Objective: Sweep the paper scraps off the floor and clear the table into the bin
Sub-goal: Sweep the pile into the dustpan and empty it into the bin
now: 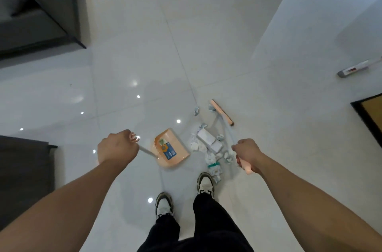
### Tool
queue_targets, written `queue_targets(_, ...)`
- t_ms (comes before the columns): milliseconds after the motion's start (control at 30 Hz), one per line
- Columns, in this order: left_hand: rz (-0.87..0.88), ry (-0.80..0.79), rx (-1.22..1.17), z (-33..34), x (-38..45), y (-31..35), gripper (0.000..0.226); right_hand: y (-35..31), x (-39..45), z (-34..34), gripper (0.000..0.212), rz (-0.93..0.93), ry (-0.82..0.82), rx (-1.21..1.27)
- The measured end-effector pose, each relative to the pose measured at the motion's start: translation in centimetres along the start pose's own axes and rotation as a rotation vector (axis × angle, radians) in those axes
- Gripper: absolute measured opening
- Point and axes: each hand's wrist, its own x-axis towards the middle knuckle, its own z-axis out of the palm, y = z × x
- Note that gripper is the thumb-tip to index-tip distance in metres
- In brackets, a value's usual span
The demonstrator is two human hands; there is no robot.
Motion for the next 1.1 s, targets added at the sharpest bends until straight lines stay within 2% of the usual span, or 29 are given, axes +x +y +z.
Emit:
queue_targets(67, -0.008, -0.008, 0.0, 0.5, -0.3, -0.5, 0.013, -1.5, 1.4, 0.1, 0.035, -0.034, -0.039, -0.037)
queue_targets(167, -0.02, -0.01, 0.016, 1.6, -0.9, -1.1, 0.019, -2.7, 3.1, 0.4, 0.01, -0.09, -0.115, -0.248)
queue_targets(267, -0.029, 0.004, 0.038, 2.2, -1.3, -1.6, 0.021, -2.0, 3.6, 0.8, 0.027, -0.059, -0.173, -0.43)
queue_targets(533, -0.021, -0.009, -0.012, 1.8, -1.2, -0.8, 0.011, 1.8, -0.3, 1.8, 0.048, 0.007, -0.193, -0.7)
queue_targets(700, -0.009, -0.029, -0.045, 1.5, -0.7, -1.4, 0.013, 3.5, -3.5, 2.9, 0.045, 0.028, -0.186, -0.683)
queue_targets(867, 0.038, -0.002, -0.055, 1.6, -0.1, -3.2, 0.017, 5.6, -7.0, 4.1, 0.055, 0.066, -0.17, -0.629)
queue_targets(1000, 0.1, 0.032, -0.068, 1.3, 0.9, -4.4, 0.02, 7.9, -9.9, 4.9, 0.06, 0.078, -0.104, -0.479)
queue_targets(1100, 0.148, 0.038, -0.045, 1.1, 1.3, -4.4, 0.02, 9.4, -11.6, 5.7, 0.055, 0.066, -0.041, -0.38)
